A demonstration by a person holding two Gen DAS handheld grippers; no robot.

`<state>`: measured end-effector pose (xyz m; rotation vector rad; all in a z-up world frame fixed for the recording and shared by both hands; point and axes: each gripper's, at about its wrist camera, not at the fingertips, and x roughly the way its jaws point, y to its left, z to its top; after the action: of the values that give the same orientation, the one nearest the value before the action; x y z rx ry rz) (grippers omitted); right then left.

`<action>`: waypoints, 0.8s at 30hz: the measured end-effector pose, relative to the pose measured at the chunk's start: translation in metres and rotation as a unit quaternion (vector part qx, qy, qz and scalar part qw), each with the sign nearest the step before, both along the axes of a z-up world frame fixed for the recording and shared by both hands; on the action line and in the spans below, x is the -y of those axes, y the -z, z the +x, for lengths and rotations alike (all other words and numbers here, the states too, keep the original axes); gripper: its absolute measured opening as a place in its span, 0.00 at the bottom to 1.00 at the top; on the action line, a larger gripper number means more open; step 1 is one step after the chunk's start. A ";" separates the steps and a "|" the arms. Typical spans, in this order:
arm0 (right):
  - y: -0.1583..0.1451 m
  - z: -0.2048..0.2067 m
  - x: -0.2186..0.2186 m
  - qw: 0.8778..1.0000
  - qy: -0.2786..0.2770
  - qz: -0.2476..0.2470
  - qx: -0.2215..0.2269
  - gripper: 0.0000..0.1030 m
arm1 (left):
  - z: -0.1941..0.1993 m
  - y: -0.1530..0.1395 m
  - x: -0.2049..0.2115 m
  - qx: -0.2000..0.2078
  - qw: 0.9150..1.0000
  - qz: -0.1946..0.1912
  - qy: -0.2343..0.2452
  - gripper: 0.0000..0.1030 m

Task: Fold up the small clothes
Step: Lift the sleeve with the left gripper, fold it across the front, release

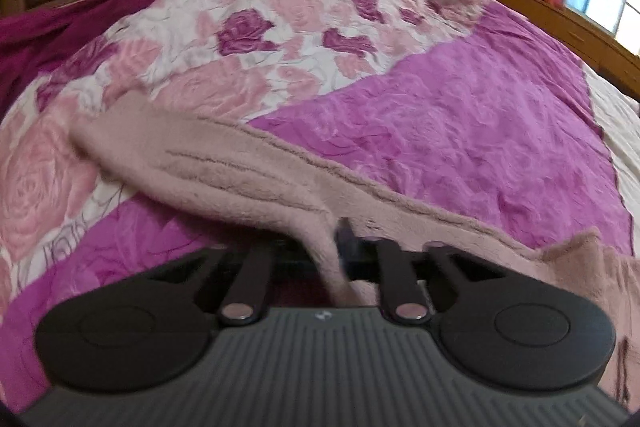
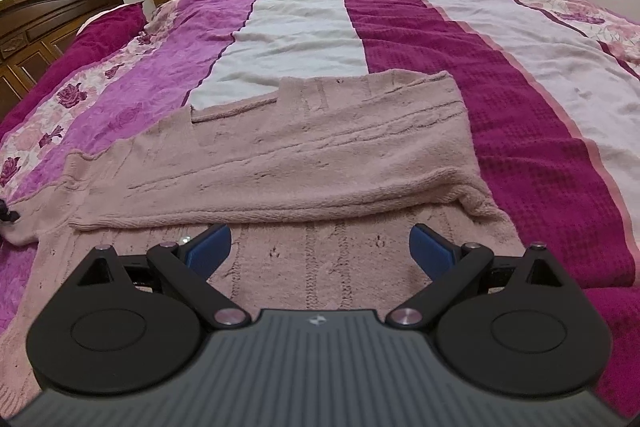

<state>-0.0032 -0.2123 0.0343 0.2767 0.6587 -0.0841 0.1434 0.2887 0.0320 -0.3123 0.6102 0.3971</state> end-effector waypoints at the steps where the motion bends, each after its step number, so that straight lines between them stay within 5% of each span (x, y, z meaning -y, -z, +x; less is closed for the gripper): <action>1: 0.000 0.000 0.001 1.000 0.000 0.001 0.000 0.96 | -0.003 -0.003 0.000 0.006 1.000 0.001 0.002 0.10; 14: -0.002 -0.005 0.010 1.000 0.007 0.023 0.018 0.96 | -0.062 -0.097 0.065 0.153 0.984 0.077 0.056 0.09; 24: -0.001 -0.011 0.017 0.999 0.014 0.042 0.025 0.96 | -0.061 -0.112 0.144 0.165 0.972 0.106 0.126 0.09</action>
<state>-0.0146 -0.2291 0.0350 0.3684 0.6095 -0.0751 0.0828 0.1446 0.1435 -0.0899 0.2713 0.1579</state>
